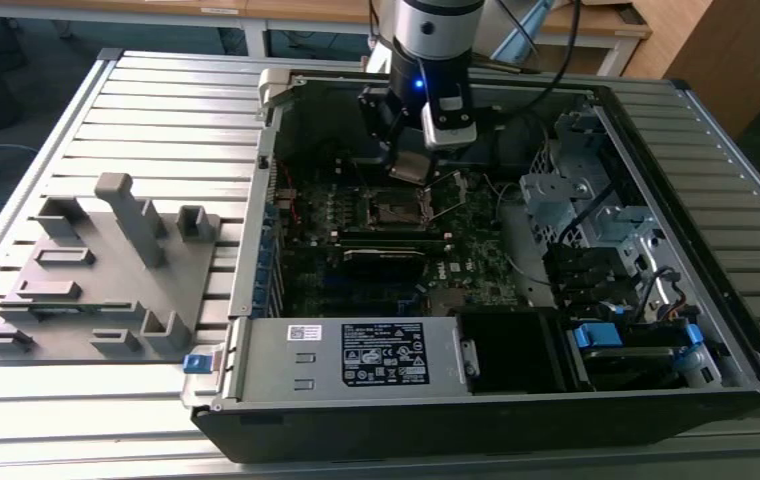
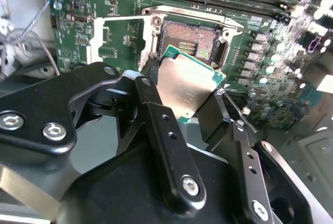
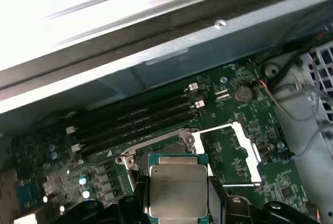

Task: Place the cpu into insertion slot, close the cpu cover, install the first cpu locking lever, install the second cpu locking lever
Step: 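Place the cpu into insertion slot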

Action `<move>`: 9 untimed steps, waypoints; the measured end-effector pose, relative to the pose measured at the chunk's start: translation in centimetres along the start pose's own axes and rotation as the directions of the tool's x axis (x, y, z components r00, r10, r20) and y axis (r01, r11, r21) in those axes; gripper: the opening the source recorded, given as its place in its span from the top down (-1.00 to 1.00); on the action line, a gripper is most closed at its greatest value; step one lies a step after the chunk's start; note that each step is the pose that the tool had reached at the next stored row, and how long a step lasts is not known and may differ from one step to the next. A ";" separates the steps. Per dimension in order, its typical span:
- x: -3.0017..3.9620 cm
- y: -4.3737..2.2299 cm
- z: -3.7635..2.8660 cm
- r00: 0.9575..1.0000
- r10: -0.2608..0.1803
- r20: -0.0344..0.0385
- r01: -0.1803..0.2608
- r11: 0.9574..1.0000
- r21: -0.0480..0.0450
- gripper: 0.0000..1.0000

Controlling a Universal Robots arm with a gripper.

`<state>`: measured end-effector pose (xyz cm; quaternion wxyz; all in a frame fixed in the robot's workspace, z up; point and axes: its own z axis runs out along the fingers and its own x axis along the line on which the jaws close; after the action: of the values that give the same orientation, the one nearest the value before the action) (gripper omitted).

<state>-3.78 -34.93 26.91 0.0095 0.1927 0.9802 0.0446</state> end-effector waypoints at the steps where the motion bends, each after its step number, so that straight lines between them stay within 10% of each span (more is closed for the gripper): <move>1: 0.00 0.00 0.01 1.000 0.018 0.002 -0.018 1.000 0.000 -0.08; 9: 0.00 -0.01 0.05 0.992 0.125 0.011 -0.125 0.992 0.000 -0.08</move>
<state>-3.78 -34.93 26.86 0.0122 0.2539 0.9661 0.0439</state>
